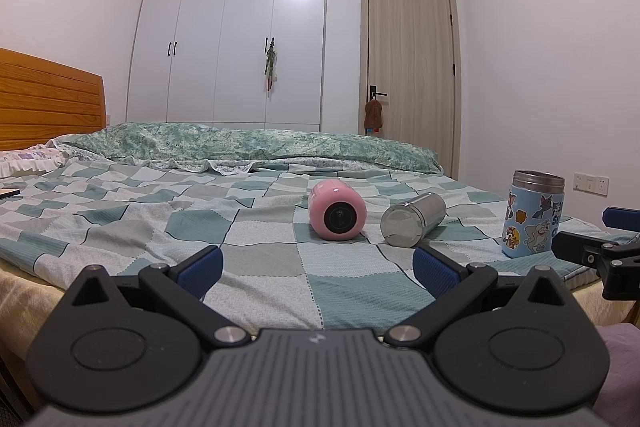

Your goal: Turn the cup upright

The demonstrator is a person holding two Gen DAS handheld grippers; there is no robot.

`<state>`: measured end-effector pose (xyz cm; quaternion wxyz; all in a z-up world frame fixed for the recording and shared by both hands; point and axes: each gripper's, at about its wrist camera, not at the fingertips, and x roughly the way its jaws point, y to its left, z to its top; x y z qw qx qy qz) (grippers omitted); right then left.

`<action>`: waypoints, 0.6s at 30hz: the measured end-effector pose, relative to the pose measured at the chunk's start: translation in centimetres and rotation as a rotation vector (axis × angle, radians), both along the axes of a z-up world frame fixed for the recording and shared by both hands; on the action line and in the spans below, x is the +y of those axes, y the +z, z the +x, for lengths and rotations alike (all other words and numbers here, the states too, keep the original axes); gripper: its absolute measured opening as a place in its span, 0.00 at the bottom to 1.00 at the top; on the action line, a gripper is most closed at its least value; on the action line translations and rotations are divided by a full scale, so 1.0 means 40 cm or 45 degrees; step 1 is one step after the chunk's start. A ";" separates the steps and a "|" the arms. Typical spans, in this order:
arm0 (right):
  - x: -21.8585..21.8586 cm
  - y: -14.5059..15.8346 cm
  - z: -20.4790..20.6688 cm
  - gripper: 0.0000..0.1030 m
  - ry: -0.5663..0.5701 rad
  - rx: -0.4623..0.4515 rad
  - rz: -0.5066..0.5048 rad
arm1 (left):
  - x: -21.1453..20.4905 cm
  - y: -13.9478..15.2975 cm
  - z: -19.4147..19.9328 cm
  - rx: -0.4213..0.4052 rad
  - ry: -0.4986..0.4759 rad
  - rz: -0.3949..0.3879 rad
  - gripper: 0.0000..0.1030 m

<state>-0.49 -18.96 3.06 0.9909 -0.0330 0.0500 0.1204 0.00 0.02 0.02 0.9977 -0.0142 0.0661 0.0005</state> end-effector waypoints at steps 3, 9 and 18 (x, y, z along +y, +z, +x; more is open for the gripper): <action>0.000 0.000 0.001 1.00 0.001 0.001 -0.001 | 0.000 0.000 0.000 0.002 0.001 0.001 1.00; 0.007 0.001 0.010 1.00 -0.006 0.032 -0.034 | -0.011 0.001 0.007 0.023 0.013 0.022 1.00; 0.050 0.040 0.078 1.00 0.059 0.126 -0.048 | 0.003 0.062 0.066 0.014 -0.036 0.019 1.00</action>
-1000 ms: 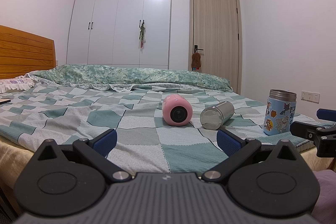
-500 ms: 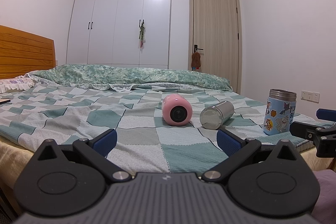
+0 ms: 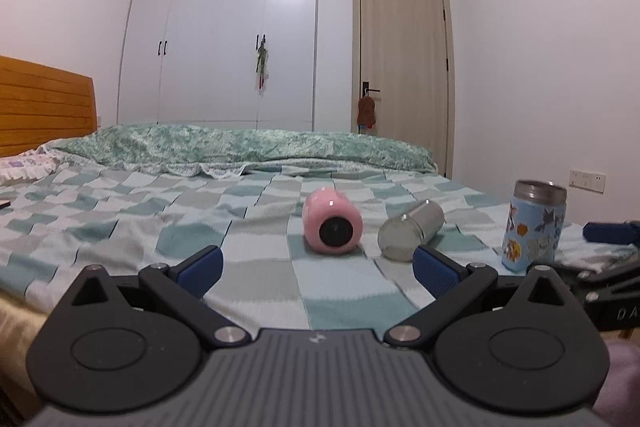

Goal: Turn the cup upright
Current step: 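Move the right gripper down to the lying silver steel cup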

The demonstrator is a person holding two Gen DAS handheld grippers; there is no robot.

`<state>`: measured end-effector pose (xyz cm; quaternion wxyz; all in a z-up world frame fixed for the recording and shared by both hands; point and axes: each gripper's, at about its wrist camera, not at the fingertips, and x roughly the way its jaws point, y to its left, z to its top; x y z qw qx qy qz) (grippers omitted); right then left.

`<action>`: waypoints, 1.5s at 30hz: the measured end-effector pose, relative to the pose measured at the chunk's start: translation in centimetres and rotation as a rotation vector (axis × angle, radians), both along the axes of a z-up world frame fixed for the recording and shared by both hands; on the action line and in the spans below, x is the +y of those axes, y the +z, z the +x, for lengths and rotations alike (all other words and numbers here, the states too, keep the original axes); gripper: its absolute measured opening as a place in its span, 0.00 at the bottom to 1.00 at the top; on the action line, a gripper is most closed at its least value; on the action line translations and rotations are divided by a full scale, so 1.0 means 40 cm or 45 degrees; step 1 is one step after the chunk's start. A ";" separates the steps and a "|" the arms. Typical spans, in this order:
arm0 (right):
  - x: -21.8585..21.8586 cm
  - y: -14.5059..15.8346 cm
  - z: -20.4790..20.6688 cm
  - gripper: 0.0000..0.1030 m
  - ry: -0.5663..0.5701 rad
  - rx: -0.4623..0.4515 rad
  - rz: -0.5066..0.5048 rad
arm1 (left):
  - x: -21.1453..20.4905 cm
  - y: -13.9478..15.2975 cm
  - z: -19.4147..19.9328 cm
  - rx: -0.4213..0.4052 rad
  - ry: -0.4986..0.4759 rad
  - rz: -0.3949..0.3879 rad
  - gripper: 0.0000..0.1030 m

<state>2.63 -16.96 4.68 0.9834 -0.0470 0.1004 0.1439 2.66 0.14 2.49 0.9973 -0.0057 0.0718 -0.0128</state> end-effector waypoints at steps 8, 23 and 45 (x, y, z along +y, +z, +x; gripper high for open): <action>0.065 0.052 0.134 1.00 0.034 0.122 -0.032 | 0.038 0.042 0.114 0.007 -0.015 0.030 1.00; 0.146 0.103 0.482 1.00 -0.110 0.444 -0.029 | 0.113 0.040 0.367 0.156 -0.134 0.060 1.00; 0.136 0.020 0.823 1.00 -0.427 0.894 0.101 | 0.118 0.006 0.588 0.288 -0.214 0.087 1.00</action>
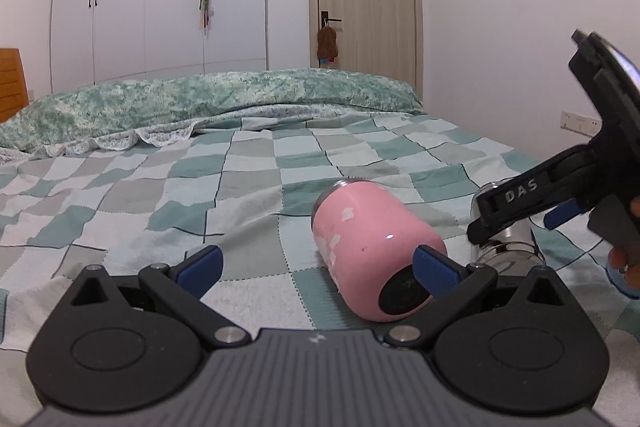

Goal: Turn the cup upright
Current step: 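Move the right gripper down to the lying silver steel cup, then close the right gripper on the silver cup's body and lift it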

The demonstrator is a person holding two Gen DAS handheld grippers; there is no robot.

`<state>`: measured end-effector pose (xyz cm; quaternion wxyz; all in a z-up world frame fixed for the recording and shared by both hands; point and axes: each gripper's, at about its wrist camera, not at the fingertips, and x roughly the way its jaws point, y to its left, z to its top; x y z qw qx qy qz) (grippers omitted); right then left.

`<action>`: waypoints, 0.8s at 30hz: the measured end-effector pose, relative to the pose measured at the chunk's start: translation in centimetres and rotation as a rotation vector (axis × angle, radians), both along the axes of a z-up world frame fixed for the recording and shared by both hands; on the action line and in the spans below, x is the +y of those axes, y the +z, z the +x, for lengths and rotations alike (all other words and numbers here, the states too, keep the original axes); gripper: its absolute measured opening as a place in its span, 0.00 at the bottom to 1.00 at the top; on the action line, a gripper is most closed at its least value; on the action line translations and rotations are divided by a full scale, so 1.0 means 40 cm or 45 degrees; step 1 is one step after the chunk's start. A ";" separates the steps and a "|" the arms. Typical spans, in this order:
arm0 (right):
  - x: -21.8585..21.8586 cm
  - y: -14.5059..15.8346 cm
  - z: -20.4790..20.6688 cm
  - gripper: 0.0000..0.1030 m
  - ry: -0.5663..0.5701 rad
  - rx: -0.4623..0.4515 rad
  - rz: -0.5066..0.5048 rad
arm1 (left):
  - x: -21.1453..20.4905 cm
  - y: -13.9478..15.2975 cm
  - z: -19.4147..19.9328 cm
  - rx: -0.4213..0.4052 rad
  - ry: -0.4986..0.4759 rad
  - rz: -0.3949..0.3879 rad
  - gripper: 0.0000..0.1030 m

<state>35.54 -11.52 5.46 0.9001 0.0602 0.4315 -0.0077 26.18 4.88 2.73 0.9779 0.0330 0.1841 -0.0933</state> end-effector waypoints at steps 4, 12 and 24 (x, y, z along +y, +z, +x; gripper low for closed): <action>0.004 -0.021 0.011 0.99 -0.005 0.019 0.016 | 0.006 -0.008 0.023 0.034 -0.029 -0.025 1.00; 0.001 -0.049 0.022 0.81 0.019 0.057 0.116 | 0.004 -0.012 0.029 0.040 -0.055 -0.031 1.00; -0.042 0.049 -0.145 0.61 0.105 -0.116 0.244 | -0.021 0.057 -0.104 -0.060 -0.017 0.006 1.00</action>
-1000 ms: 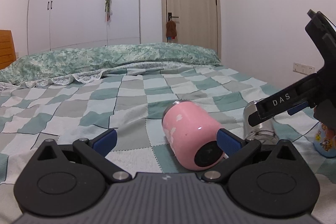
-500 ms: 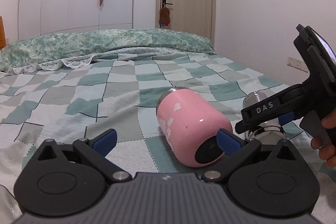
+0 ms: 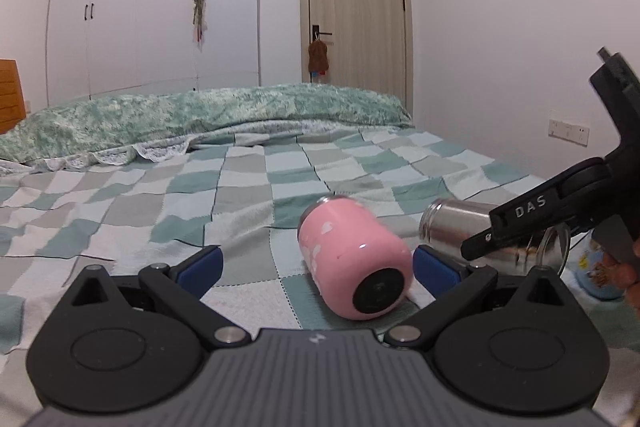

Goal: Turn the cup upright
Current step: 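Close the right gripper on the silver cup's body and lift it, then rotate the held silver cup upright with the right gripper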

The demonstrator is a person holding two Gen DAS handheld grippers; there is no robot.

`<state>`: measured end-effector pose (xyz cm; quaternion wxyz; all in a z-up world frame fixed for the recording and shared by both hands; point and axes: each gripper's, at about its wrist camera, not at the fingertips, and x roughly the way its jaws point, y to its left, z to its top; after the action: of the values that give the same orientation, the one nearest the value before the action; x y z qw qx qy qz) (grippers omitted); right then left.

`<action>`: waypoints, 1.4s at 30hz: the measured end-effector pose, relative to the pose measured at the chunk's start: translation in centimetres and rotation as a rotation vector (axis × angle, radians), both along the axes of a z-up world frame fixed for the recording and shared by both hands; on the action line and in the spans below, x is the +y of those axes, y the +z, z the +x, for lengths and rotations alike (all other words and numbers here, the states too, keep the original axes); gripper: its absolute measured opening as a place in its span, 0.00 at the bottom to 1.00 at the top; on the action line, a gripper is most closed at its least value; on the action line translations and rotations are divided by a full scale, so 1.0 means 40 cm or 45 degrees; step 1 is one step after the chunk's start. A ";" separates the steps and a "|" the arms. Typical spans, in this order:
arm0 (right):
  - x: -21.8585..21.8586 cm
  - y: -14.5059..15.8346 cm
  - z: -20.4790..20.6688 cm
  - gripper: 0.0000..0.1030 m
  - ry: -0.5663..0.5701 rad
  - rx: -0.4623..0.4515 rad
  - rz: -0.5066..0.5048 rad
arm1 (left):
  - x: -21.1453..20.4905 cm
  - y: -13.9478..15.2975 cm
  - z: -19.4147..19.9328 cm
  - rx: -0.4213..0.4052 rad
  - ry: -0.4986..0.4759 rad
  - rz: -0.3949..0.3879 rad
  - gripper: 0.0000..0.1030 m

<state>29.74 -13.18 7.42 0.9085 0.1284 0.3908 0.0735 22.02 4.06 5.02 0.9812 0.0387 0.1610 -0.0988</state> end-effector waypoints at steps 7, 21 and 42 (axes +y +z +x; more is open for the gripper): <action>0.011 0.092 -0.165 0.61 0.062 -0.157 0.024 | -0.005 0.043 -0.126 -0.032 0.030 0.013 1.00; 0.171 0.051 -0.357 0.61 0.235 -0.216 0.089 | 0.088 0.010 -0.331 0.012 0.161 0.063 1.00; 0.295 -0.097 -0.368 0.68 0.294 -0.056 0.017 | 0.183 -0.035 -0.373 0.070 0.255 0.059 1.00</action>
<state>15.03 -1.36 3.52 0.9015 0.0869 0.3825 0.1829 7.11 11.38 3.63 0.9802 0.0424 0.1933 0.0026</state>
